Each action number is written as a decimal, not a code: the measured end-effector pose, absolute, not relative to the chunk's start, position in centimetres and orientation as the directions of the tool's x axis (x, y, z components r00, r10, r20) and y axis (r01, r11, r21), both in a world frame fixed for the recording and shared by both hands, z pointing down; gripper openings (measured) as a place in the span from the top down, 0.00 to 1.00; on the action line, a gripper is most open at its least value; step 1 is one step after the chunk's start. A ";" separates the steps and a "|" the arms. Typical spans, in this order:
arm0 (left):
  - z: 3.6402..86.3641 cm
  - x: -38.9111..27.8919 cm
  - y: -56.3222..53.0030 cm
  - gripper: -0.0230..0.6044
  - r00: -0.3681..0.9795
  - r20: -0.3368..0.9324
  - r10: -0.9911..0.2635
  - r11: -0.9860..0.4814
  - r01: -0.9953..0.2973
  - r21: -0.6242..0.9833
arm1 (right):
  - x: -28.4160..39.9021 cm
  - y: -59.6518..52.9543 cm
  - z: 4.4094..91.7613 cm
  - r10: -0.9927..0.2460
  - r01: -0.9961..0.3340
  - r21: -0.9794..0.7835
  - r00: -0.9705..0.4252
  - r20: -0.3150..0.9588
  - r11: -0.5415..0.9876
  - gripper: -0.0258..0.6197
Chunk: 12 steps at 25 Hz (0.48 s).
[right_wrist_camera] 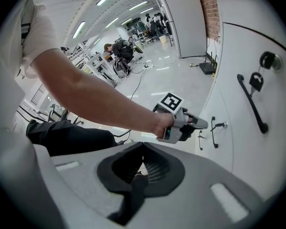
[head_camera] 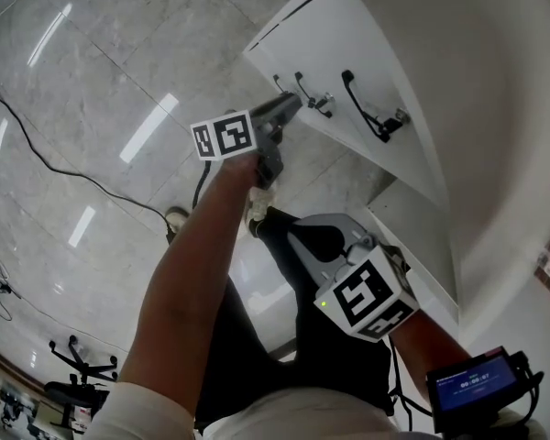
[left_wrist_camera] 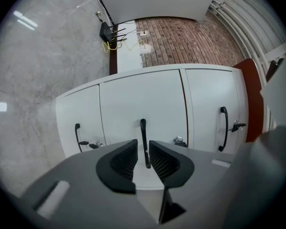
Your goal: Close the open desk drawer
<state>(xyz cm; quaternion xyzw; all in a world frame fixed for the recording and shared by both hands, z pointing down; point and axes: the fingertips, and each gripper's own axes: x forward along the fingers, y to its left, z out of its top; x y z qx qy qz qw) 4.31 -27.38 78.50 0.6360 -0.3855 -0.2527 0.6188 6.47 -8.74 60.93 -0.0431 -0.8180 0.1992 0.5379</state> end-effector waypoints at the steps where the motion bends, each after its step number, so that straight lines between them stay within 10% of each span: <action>1: 78.5 3.9 -26.7 0.83 0.576 0.168 -0.800 0.071 -0.186 0.980 | 6.5 -8.7 60.9 0.285 -0.143 -0.374 -0.422 0.861 0.916 0.96; 12: 74.7 1.4 -20.9 0.90 0.566 0.220 -0.794 0.095 -0.242 0.966 | 7.8 -9.7 61.7 0.268 -0.131 -0.357 -0.443 0.856 0.925 0.96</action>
